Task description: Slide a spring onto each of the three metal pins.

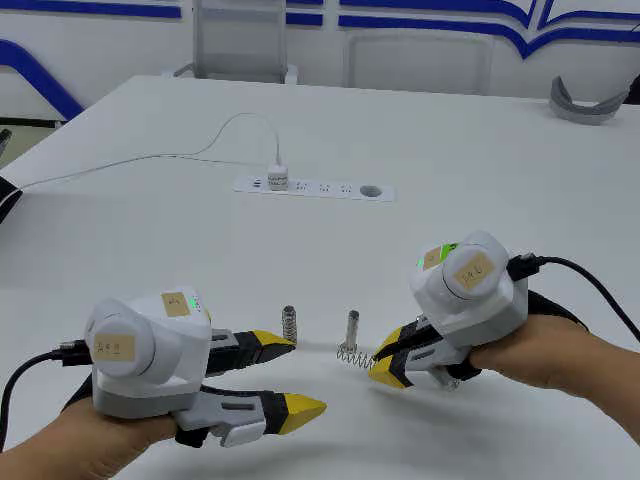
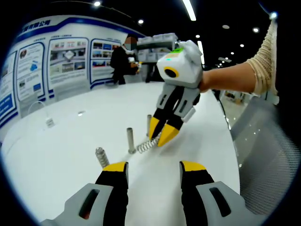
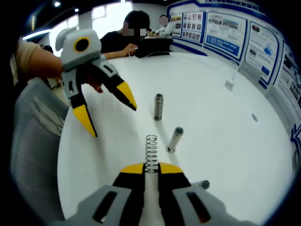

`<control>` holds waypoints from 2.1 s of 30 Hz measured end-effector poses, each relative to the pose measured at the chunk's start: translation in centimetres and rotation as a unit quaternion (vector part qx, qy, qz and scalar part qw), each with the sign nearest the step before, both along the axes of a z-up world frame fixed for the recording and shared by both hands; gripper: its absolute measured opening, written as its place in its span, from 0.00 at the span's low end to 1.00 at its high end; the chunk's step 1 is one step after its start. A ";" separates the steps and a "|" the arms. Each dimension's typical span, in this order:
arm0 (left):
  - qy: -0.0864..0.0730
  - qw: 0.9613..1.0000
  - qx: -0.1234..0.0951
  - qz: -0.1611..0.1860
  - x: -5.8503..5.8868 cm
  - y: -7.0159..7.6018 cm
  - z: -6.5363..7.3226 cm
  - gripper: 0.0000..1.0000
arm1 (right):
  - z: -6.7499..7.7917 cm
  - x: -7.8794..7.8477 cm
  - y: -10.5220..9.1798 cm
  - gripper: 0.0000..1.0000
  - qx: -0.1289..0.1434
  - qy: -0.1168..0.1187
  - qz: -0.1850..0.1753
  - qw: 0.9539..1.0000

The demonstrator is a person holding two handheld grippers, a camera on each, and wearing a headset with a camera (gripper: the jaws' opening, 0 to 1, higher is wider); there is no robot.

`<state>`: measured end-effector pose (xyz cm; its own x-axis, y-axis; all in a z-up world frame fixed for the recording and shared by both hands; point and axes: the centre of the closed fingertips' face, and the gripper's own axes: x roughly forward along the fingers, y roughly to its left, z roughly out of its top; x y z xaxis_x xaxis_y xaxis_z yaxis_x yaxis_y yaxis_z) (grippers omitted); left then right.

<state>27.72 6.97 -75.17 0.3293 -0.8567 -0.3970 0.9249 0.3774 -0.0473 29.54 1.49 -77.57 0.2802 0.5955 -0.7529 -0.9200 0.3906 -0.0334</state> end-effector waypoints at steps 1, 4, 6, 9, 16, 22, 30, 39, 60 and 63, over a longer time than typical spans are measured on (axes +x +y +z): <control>-0.001 1.000 0.000 -0.003 -0.1 -0.1 0.0 0.44 | 0.3 -0.4 0.1 0.11 0.000 -0.002 0.010 1.000; -0.002 1.000 0.001 -0.009 -0.2 -0.3 0.0 0.43 | 0.9 -1.3 0.4 0.11 -0.002 -0.006 0.035 0.999; -0.003 1.000 0.001 -0.015 -0.4 -0.7 0.1 0.43 | 1.5 -1.8 0.5 0.11 -0.006 -0.013 0.048 0.999; -0.005 1.000 0.001 -0.024 -0.7 -1.1 0.3 0.42 | 2.1 -2.5 0.6 0.11 -0.009 -0.017 0.062 0.998; -0.012 0.999 0.001 -0.049 -1.4 -2.2 0.7 0.38 | 2.8 -4.0 1.0 0.11 -0.018 -0.019 0.104 0.994; -0.020 0.997 -0.001 -0.070 -2.0 -3.0 1.2 0.33 | 2.9 -4.7 1.1 0.11 -0.032 -0.021 0.129 0.991; -0.025 0.995 0.000 -0.098 -3.3 -3.8 1.6 0.23 | 3.7 -5.7 1.1 0.11 -0.044 -0.025 0.141 0.989; -0.028 0.992 -0.003 -0.126 -5.1 -4.1 2.4 0.14 | 4.6 -7.6 1.2 0.12 -0.064 -0.023 0.154 0.986; -0.020 0.984 -0.031 -0.175 -6.9 -4.7 3.8 0.12 | 7.7 -9.5 1.0 0.12 -0.058 -0.011 0.111 0.992; -0.022 0.983 -0.035 -0.179 -7.1 -4.9 3.9 0.11 | 8.2 -9.7 1.1 0.12 -0.053 -0.012 0.102 0.993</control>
